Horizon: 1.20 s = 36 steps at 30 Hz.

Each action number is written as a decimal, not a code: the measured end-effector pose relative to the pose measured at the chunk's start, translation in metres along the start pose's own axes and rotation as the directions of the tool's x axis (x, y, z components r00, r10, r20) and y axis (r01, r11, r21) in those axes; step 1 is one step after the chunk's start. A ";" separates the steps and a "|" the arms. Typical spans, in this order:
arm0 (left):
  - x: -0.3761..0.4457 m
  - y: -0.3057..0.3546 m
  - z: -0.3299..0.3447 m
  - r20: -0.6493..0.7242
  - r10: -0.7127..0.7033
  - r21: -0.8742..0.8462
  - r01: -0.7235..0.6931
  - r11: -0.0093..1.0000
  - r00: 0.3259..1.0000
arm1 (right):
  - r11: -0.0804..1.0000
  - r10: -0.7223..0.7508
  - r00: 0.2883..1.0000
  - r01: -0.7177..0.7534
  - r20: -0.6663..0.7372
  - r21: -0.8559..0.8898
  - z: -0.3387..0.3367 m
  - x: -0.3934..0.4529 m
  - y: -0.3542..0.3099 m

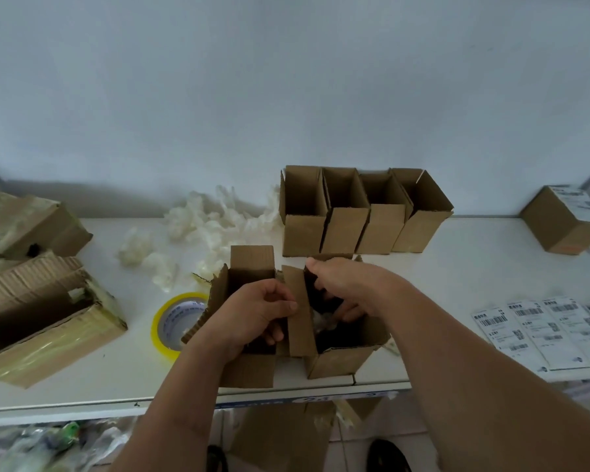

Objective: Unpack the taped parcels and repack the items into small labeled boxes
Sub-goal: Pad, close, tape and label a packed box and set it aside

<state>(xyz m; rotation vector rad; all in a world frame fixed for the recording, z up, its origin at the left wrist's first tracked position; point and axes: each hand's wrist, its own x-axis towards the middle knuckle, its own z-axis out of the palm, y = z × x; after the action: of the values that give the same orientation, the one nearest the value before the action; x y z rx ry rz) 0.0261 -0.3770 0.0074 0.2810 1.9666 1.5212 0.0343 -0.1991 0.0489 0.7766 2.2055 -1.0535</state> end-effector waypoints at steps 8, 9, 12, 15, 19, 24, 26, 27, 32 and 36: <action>-0.010 0.010 -0.029 -0.073 0.082 -0.237 -0.097 0.967 0.994 | 0.845 -0.450 0.859 0.321 -0.244 -0.428 -0.006 0.000 -0.076; -0.013 0.013 -0.038 -0.133 0.097 -0.305 -0.134 0.943 0.986 | 0.819 -0.481 0.844 0.337 -0.236 -0.464 0.001 0.006 -0.086; -0.024 0.018 -0.068 -0.349 0.109 -0.379 -0.246 0.892 0.931 | 0.743 -0.588 0.776 0.408 -0.228 -0.531 0.027 0.019 -0.114; -0.023 0.006 -0.099 -0.625 0.151 0.109 -0.106 0.988 0.766 | 0.644 -0.679 0.720 0.493 -0.142 -0.585 0.058 0.028 -0.141; -0.022 -0.021 -0.127 -0.736 0.094 0.357 0.266 0.896 0.670 | 0.530 -0.616 0.785 0.471 0.061 -0.705 0.105 0.049 -0.175; -0.028 -0.028 -0.141 -0.780 0.119 0.338 0.253 0.906 0.615 | 0.518 -0.495 0.840 0.489 0.220 -0.702 0.143 0.075 -0.195; -0.027 -0.030 -0.141 -0.766 0.112 0.327 0.234 0.916 0.634 | 0.576 -0.479 0.851 0.488 0.213 -0.656 0.151 0.089 -0.195; -0.027 -0.030 -0.141 -0.759 0.106 0.319 0.224 0.921 0.643 | 0.587 -0.474 0.856 0.482 0.206 -0.650 0.155 0.096 -0.196; -0.026 -0.032 -0.142 -0.743 0.063 0.242 0.179 0.954 0.666 | 0.560 -0.473 0.861 0.459 0.189 -0.689 0.173 0.113 -0.199; -0.026 -0.035 -0.143 -0.732 0.019 0.195 0.182 0.964 0.681 | 0.588 -0.482 0.859 0.463 0.173 -0.664 0.182 0.118 -0.194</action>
<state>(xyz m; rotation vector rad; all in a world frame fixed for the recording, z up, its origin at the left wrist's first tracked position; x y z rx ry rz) -0.0316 -0.5152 0.0034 -0.3953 2.7623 1.4359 -0.1369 -0.4180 -0.0355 -0.1629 2.6204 -0.3236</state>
